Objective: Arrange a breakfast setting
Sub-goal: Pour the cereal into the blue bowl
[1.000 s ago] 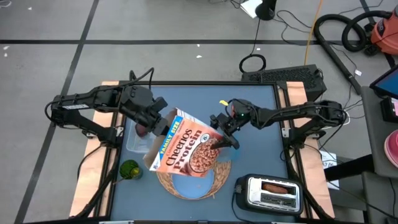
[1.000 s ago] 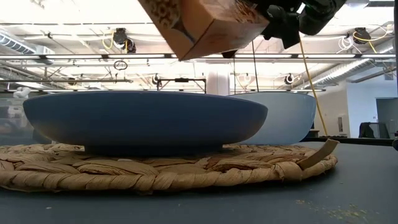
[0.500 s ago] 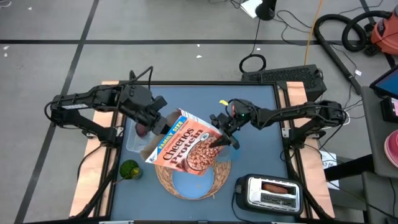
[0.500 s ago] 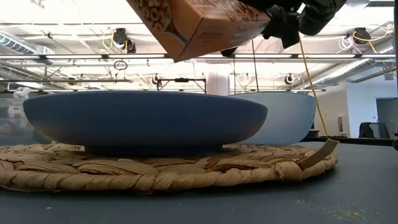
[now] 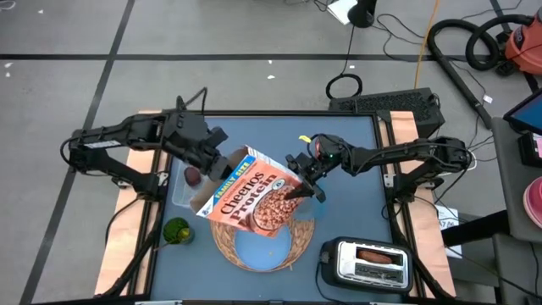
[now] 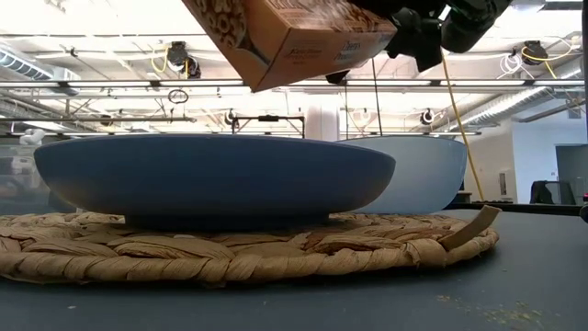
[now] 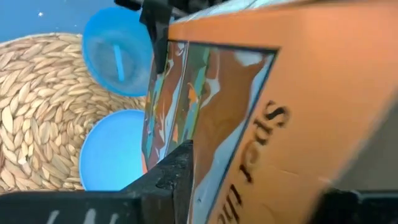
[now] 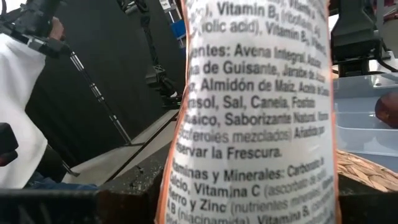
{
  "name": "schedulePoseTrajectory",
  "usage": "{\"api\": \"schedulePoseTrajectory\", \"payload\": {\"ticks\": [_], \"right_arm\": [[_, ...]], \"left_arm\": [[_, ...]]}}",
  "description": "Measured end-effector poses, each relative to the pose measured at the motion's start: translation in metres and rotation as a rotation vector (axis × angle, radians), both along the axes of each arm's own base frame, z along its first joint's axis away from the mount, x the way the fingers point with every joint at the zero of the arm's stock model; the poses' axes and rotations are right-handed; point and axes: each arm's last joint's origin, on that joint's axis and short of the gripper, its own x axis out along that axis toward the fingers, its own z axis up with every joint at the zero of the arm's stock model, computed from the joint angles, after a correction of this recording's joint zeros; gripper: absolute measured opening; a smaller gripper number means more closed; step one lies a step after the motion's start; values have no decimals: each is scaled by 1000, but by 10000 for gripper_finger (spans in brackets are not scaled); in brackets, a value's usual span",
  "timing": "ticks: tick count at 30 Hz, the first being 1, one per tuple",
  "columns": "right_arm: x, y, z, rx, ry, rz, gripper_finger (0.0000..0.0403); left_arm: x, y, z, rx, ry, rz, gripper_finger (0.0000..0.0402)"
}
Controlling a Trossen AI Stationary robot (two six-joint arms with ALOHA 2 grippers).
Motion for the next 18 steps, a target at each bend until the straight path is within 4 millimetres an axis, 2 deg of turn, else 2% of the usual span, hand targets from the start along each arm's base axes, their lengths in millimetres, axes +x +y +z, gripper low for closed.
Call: {"api": "schedulePoseTrajectory", "payload": {"ticks": [5, 10, 14, 18], "right_arm": [[0, 0, 0, 0, 0, 5, 207], [0, 0, 0, -2, -1, 6, 207], [0, 0, 1, -1, -5, 6, 206], [0, -1, 2, 53, 15, -2, 206]], "left_arm": [[-14, 1, 12, 33, -87, -25, 126], [-38, 1, 25, 41, -155, -31, 127], [-64, 0, 36, 82, -232, -44, 127], [-96, -3, 45, 266, -320, -55, 127]]}}
